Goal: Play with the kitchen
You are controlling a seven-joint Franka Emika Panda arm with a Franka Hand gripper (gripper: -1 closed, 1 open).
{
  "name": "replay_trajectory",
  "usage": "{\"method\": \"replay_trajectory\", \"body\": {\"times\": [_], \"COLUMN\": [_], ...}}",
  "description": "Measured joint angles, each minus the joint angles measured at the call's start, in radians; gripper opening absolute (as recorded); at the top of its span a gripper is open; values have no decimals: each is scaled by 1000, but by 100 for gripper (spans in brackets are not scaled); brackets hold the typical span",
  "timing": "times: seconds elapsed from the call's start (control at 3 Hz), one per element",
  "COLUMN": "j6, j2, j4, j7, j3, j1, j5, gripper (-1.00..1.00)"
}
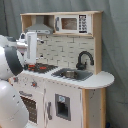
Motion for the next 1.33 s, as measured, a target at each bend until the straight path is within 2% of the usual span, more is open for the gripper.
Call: {"method": "replay_trajectory", "body": {"times": [0.67, 1.33], "j6": [-4, 8], "j2": [-1, 18], "j4": [25, 69], "j7": [110, 150], "j3": [-83, -182], "j1": [0, -1], "j5": [172, 351], "gripper": [100, 100]}}
